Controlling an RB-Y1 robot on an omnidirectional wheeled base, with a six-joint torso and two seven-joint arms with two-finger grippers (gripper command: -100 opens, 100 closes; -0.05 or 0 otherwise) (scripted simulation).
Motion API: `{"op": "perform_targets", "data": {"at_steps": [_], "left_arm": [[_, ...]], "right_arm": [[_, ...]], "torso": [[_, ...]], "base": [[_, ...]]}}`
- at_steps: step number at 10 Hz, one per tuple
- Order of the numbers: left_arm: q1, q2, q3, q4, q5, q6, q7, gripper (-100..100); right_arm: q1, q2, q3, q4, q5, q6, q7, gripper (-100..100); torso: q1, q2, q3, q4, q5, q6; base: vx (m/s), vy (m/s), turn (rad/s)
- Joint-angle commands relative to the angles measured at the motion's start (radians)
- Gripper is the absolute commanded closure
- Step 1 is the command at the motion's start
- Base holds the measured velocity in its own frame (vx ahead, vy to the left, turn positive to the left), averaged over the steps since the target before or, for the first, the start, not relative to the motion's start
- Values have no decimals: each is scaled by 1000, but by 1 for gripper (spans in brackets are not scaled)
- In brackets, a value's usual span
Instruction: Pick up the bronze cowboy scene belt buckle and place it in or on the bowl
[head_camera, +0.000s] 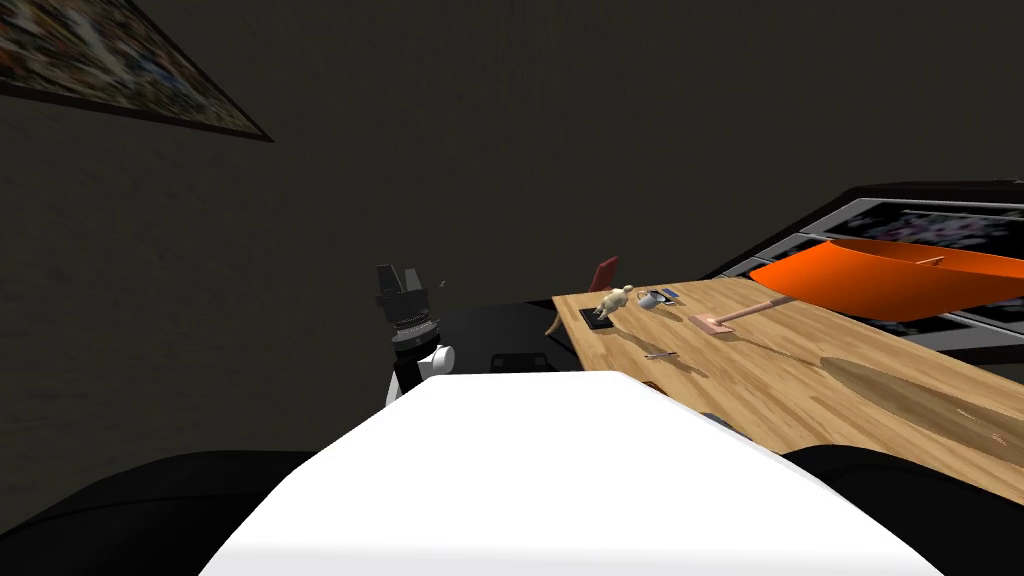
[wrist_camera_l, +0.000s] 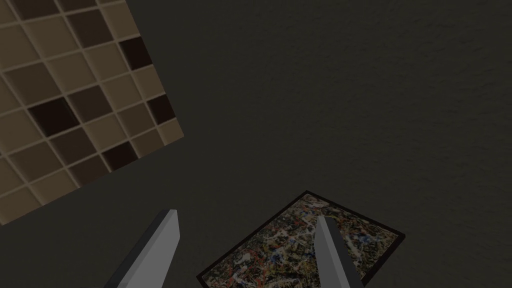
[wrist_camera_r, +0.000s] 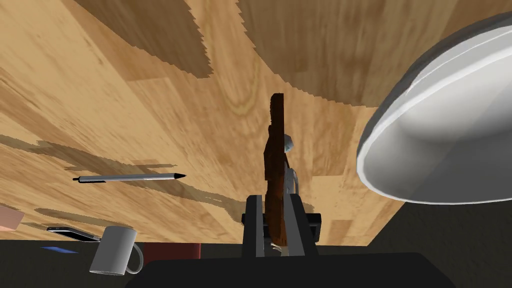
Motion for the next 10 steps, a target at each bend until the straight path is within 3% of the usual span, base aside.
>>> {"op": "perform_targets", "data": {"at_steps": [1,10], "left_arm": [[0,0,0,0,0,0,0,0],[0,0,0,0,0,0,0,0]], "right_arm": [[32,-21,-21,-32,0,-3,-11,100],[232,-133,-154,-218,-6,-17,-66,100]], "torso": [[0,0,0,0,0,0],[1,-1,0,0,0,-1]], "base": [[16,91,-104],[13,85,-98]]}}
